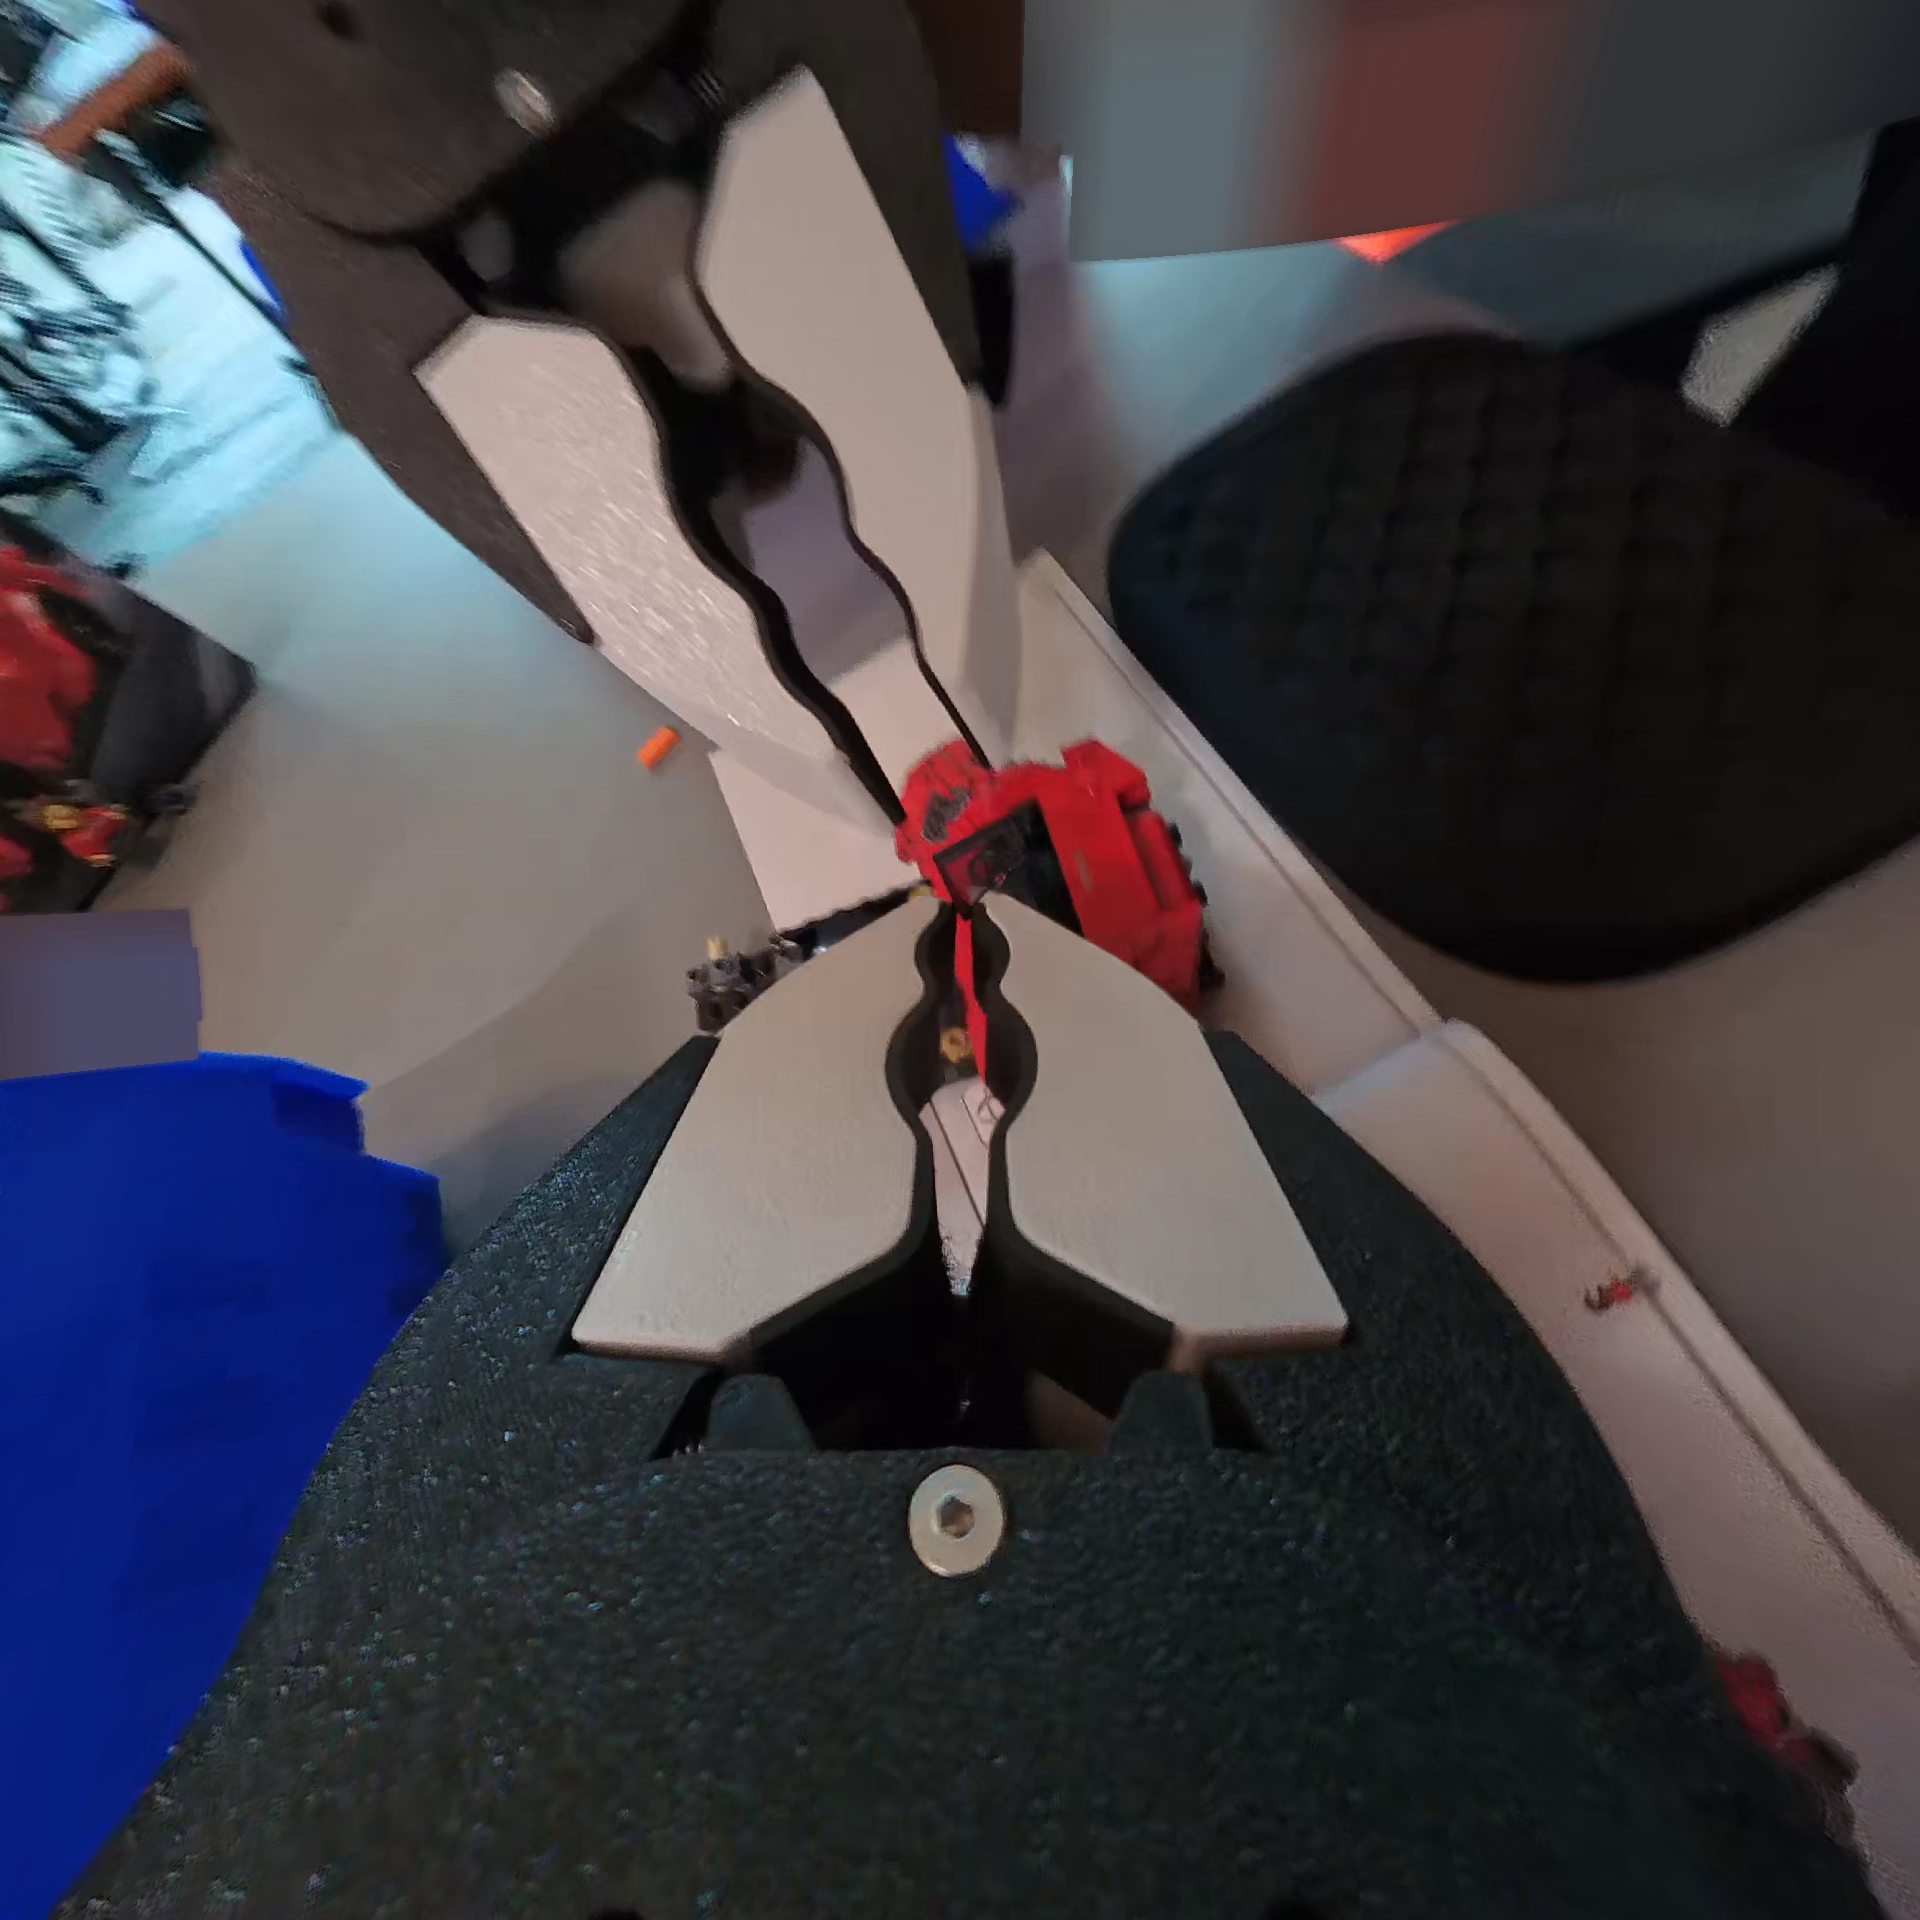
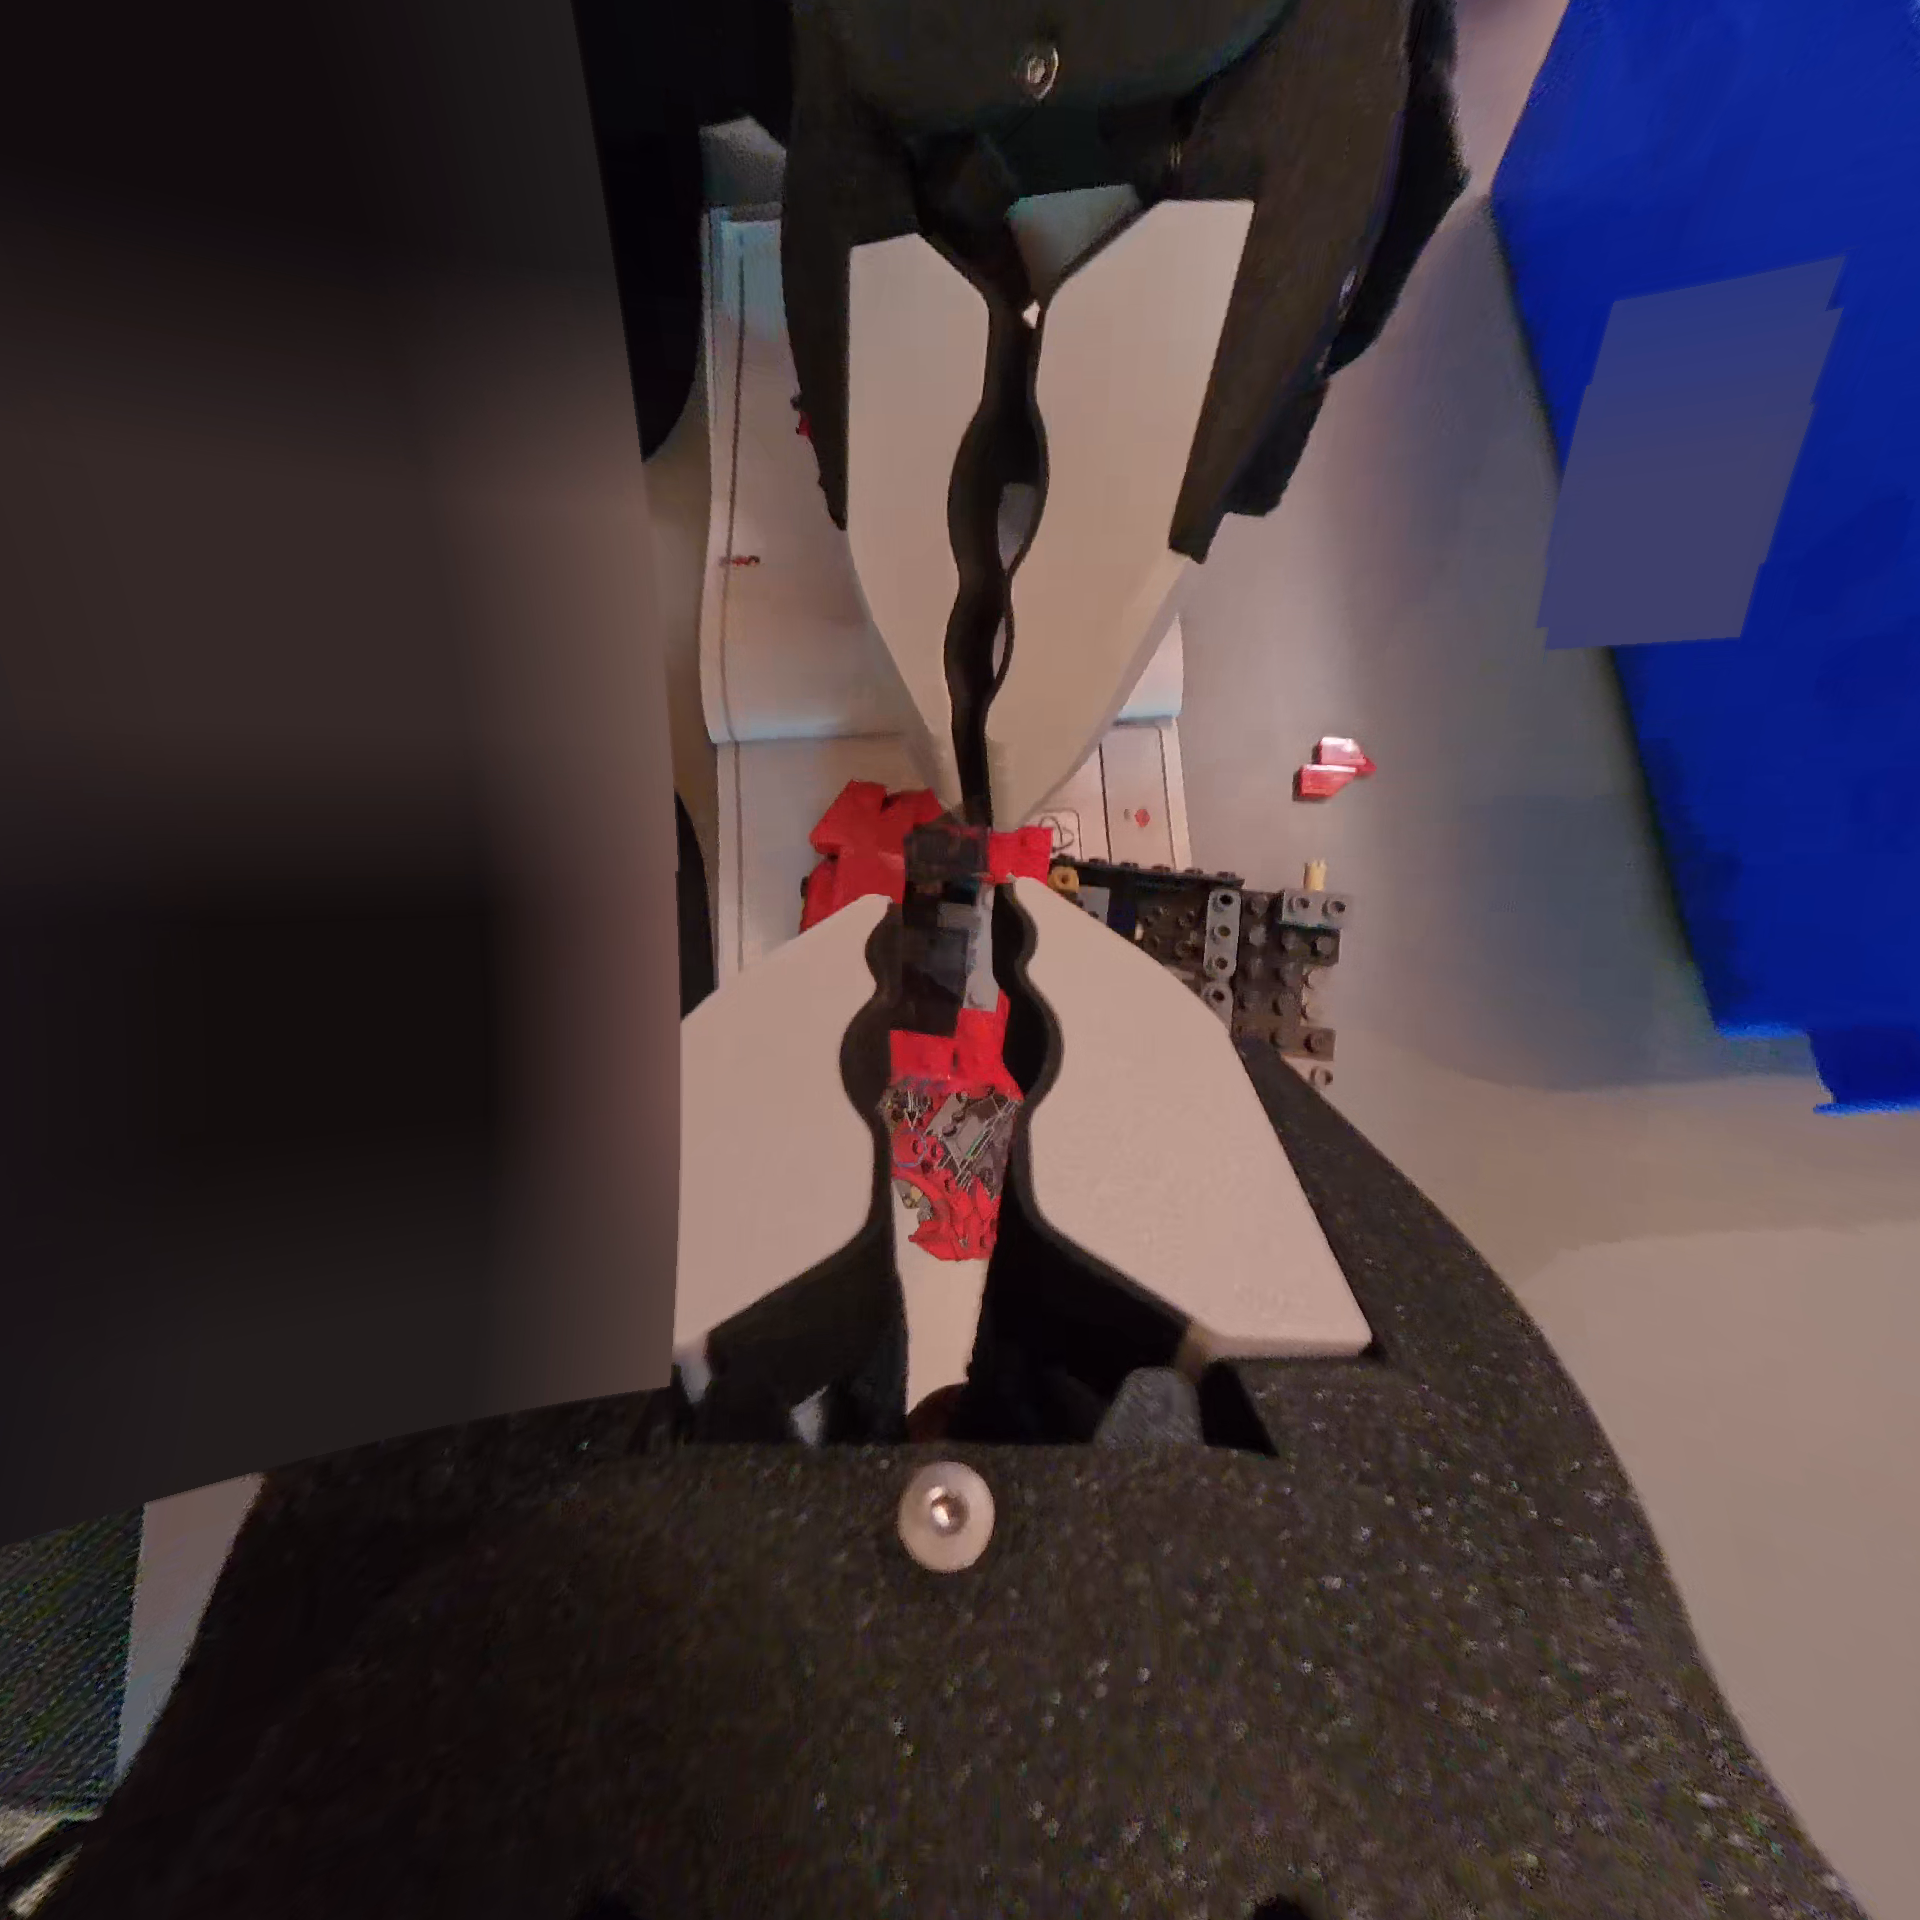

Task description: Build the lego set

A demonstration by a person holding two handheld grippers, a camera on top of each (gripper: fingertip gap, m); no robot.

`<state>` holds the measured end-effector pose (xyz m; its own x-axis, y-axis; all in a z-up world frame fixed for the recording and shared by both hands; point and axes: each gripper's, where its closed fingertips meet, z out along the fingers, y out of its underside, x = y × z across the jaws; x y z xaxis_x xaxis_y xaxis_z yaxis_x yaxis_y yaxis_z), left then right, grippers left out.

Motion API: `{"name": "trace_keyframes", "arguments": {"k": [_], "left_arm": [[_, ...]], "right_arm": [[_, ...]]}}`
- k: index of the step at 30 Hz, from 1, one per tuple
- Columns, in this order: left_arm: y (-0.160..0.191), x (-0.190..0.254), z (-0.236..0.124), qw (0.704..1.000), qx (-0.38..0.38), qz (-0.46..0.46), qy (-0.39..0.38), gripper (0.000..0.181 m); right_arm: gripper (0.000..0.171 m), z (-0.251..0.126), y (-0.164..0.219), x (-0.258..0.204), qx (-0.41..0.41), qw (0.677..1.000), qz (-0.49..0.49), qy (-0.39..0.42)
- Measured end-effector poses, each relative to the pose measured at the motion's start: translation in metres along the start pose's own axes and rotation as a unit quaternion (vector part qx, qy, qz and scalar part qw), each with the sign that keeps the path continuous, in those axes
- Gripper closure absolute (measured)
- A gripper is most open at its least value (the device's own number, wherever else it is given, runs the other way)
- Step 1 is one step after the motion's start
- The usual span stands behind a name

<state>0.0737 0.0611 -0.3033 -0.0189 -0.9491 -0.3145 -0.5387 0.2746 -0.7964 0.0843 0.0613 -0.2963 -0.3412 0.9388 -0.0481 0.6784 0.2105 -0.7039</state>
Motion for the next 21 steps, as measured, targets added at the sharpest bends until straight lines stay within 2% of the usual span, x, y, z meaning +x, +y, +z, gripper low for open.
{"name": "trace_keyframes", "arguments": {"k": [9,14,21], "left_arm": [[0.014,0.007,0.013,0.995,-0.054,0.025,0.075,0.179],[0.016,0.009,0.015,0.994,-0.056,0.031,0.087,0.179],[0.021,0.011,0.018,0.992,-0.07,0.036,0.097,0.179]], "right_arm": [[0.155,0.003,0.02,-0.005,-0.013,1.0,0.023,-0.011],[0.171,0.003,0.017,-0.005,0.004,1.0,0.015,-0.007],[0.171,0.016,0.015,-0.002,-0.003,1.0,0.015,0.005]]}}
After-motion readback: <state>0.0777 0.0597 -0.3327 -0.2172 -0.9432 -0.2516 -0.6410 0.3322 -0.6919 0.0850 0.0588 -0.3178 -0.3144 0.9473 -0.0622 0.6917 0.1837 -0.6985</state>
